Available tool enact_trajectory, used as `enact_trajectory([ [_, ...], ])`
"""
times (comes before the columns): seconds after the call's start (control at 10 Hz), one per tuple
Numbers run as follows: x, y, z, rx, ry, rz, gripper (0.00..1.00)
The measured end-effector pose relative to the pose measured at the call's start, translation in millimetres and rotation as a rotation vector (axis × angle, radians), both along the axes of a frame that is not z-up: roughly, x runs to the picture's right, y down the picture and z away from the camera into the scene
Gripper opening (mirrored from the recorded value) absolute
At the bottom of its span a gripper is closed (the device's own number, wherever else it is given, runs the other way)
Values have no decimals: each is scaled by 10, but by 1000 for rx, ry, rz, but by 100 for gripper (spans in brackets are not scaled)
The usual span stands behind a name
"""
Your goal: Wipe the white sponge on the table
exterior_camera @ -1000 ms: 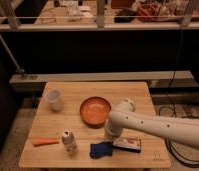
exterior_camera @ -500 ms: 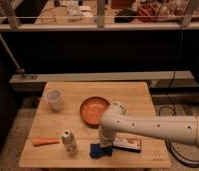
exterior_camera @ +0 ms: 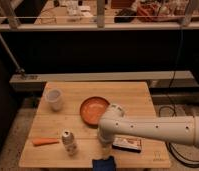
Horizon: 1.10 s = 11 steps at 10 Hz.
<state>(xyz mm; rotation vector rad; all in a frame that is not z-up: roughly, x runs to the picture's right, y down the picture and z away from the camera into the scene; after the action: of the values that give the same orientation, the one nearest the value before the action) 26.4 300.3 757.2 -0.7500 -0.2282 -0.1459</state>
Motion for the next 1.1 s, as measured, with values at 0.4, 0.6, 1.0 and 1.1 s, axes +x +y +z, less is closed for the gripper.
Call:
enact_trajectory([
  [0.4, 127, -103, -182, 48, 21, 23, 80],
  [0.6, 137, -130, -182, 48, 25, 28, 80],
  [1.0, 121, 176, -232, 7, 33, 9, 80],
  [1.1, 132, 283, -265, -1, 34, 8, 80],
])
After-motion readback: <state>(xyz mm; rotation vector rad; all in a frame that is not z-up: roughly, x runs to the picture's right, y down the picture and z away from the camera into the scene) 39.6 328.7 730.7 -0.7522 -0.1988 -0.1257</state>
